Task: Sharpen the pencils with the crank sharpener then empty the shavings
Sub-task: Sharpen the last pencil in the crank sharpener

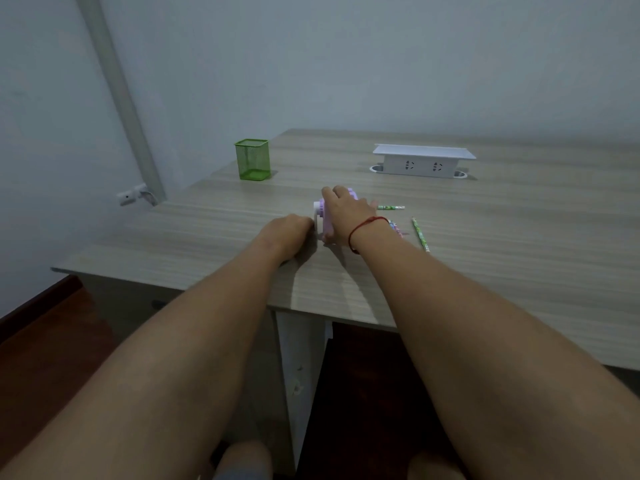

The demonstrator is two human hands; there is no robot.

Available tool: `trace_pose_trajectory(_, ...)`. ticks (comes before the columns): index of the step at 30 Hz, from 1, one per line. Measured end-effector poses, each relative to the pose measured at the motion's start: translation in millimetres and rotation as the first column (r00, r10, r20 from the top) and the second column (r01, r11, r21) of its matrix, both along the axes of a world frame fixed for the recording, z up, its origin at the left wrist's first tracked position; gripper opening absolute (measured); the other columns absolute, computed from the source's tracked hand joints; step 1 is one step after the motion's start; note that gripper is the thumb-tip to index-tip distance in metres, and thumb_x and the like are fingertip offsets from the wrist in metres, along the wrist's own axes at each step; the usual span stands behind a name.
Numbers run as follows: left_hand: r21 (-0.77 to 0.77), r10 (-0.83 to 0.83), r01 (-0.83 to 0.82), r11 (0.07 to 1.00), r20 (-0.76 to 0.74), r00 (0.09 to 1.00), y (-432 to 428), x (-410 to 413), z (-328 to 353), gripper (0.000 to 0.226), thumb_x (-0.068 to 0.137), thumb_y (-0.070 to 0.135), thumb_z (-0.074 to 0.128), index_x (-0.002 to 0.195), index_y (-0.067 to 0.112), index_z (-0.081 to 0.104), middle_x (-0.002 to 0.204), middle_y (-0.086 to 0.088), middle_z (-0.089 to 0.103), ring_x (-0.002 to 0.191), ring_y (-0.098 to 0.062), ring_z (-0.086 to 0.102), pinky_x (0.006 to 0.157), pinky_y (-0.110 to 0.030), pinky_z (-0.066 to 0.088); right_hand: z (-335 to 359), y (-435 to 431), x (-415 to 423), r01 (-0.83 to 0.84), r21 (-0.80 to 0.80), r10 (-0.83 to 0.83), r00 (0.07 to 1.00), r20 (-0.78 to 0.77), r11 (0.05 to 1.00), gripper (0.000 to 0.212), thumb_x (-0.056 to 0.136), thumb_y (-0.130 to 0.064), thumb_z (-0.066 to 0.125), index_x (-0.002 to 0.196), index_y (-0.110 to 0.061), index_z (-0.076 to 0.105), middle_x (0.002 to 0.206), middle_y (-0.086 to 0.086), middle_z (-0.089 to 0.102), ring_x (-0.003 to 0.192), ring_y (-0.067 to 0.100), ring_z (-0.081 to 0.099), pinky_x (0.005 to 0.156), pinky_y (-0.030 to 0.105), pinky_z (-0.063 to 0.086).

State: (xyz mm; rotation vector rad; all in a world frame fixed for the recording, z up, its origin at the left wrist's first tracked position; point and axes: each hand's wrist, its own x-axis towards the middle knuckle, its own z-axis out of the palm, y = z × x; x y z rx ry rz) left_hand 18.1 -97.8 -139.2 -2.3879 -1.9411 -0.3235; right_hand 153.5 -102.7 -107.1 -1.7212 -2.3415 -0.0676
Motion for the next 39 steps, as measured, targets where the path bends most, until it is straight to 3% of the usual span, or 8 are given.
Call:
trace_pose_trajectory(8,0.159,-0.041,0.073,0.985,-0.196,0.98,26,-7,11,0.026,0.09,0.009,0.051,0.115,0.01,0.057,0.109,-0.014,0.066,0.097,-0.033,0.064,0.079,-0.04,0.05,-8,12,-1,-0.015,0.046,0.014,1.0,0.022,0.999,0.082,0.075,-0.032,0.078,0.141,-0.021,0.031,0.145,0.002,0.037,0.122,0.038,0.049,0.108,0.062,0.028)
trace_pose_trajectory(13,0.282,-0.054,0.097,0.954,-0.158,0.986,33,-6,36,0.024,0.091,-0.001,0.043,0.112,0.003,0.054,0.111,-0.022,0.063,0.102,-0.039,0.06,0.078,-0.042,0.045,-5,15,-1,-0.013,0.007,0.013,1.0,0.023,1.0,0.083,0.076,-0.03,0.076,0.143,-0.021,0.028,0.145,0.004,0.036,0.127,0.038,0.045,0.109,0.063,0.028)
trace_pose_trajectory(21,0.387,-0.088,0.12,0.914,-0.098,0.991,2,-4,48,0.023,0.1,0.012,0.034,0.106,0.001,0.054,0.099,-0.024,0.064,0.091,-0.041,0.061,0.071,-0.044,0.043,-2,14,-3,0.012,0.057,-0.017,0.996,0.084,0.998,0.071,0.082,-0.028,0.068,0.141,-0.017,0.031,0.143,0.008,0.038,0.128,0.035,0.046,0.1,0.053,0.042)
trace_pose_trajectory(30,0.336,-0.089,0.108,0.935,-0.072,0.993,-28,-5,29,0.02,0.094,0.0,0.04,0.107,0.002,0.056,0.099,-0.02,0.065,0.088,-0.039,0.06,0.065,-0.038,0.037,-6,21,-9,0.043,0.019,-0.044,0.999,0.031,0.999,0.075,0.076,-0.028,0.074,0.138,-0.016,0.033,0.142,0.009,0.039,0.123,0.037,0.05,0.102,0.056,0.041)
trace_pose_trajectory(34,0.234,-0.102,0.111,0.966,-0.052,0.993,-35,-2,5,0.019,0.094,0.008,0.049,0.111,0.005,0.057,0.107,-0.016,0.066,0.096,-0.032,0.063,0.08,-0.039,0.051,-7,25,-10,0.039,0.031,-0.04,0.999,0.036,0.999,0.069,0.081,-0.026,0.07,0.138,-0.015,0.033,0.144,0.011,0.039,0.129,0.037,0.045,0.104,0.055,0.039)
trace_pose_trajectory(39,0.072,-0.056,0.053,0.996,0.038,0.998,-22,1,3,0.018,0.092,0.014,0.051,0.104,0.008,0.064,0.109,-0.015,0.065,0.099,-0.029,0.062,0.087,-0.038,0.05,-9,24,-8,0.033,0.057,-0.034,0.999,0.023,0.998,0.071,0.079,-0.03,0.07,0.138,-0.017,0.033,0.145,0.008,0.038,0.134,0.035,0.041,0.106,0.058,0.035)
